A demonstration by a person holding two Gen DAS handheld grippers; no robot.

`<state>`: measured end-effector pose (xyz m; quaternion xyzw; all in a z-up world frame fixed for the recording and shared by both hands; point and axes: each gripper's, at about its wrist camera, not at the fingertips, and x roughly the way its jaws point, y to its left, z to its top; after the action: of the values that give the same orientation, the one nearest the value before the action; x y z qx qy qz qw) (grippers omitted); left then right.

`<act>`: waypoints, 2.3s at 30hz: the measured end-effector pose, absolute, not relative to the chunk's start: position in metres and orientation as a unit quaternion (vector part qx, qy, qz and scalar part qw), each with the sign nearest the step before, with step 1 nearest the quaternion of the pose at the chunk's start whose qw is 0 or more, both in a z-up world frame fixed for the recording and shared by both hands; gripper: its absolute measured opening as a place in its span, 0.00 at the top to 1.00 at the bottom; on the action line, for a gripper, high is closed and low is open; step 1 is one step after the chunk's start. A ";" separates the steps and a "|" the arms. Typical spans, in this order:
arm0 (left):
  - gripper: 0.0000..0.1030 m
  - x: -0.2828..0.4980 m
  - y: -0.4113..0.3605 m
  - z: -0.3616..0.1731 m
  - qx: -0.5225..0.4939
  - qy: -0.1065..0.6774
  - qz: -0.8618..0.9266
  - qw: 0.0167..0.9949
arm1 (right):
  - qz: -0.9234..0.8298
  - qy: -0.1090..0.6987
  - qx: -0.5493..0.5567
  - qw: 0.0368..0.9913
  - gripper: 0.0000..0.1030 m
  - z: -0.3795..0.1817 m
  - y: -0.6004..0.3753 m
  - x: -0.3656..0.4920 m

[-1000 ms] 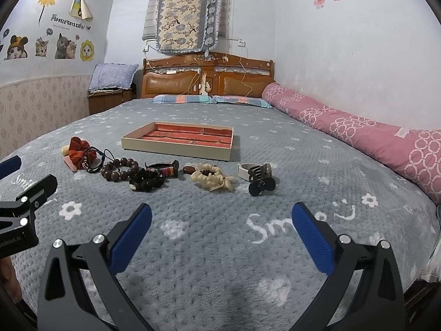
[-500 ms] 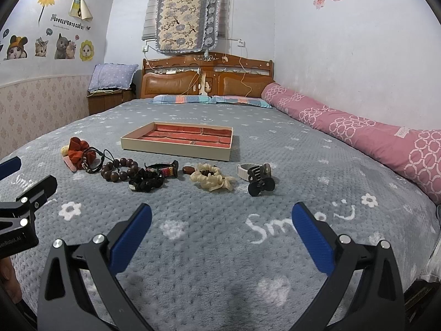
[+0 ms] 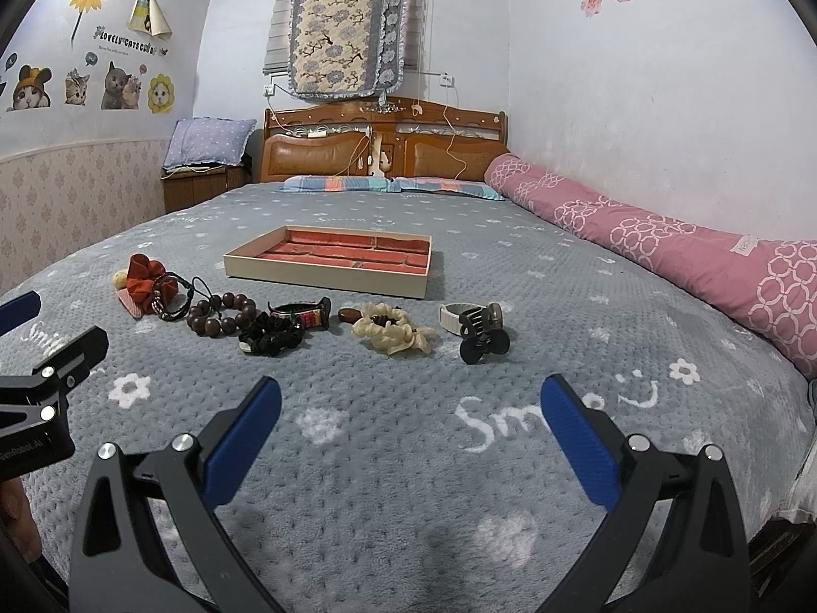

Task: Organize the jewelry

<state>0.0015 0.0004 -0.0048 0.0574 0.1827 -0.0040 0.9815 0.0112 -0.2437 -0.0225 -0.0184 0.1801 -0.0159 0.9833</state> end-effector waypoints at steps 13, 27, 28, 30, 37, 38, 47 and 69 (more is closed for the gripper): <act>0.05 0.002 0.000 -0.005 0.057 0.184 -0.004 0.981 | -0.016 0.179 -0.018 0.983 0.04 -0.021 -0.247 0.013; 0.05 0.024 0.012 -0.011 0.041 0.212 0.010 0.976 | -0.021 0.191 -0.004 0.981 0.04 -0.019 -0.256 0.031; 0.05 0.028 0.013 -0.010 0.035 0.218 0.009 0.975 | -0.020 0.193 -0.005 0.981 0.04 -0.018 -0.256 0.034; 0.05 0.037 0.015 -0.008 0.024 0.231 0.007 0.973 | -0.015 0.195 -0.005 0.981 0.04 -0.017 -0.255 0.038; 0.05 0.062 0.015 -0.005 0.026 0.250 0.016 0.968 | -0.006 0.208 -0.006 0.978 0.04 -0.014 -0.254 0.067; 0.05 0.067 0.014 -0.004 0.029 0.253 0.016 0.967 | -0.006 0.208 -0.006 0.978 0.04 -0.013 -0.254 0.069; 0.05 0.116 0.016 0.004 0.027 0.285 0.019 0.958 | 0.002 0.231 0.008 0.973 0.04 -0.011 -0.251 0.116; 0.05 0.225 0.044 -0.006 -0.006 0.324 0.024 0.946 | -0.003 0.294 -0.017 0.956 0.04 -0.030 -0.232 0.229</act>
<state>0.2249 0.0436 -0.0064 -0.0060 0.3242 0.0244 0.9456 0.2293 -0.2316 -0.0299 -0.0172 0.2939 -0.0032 0.9557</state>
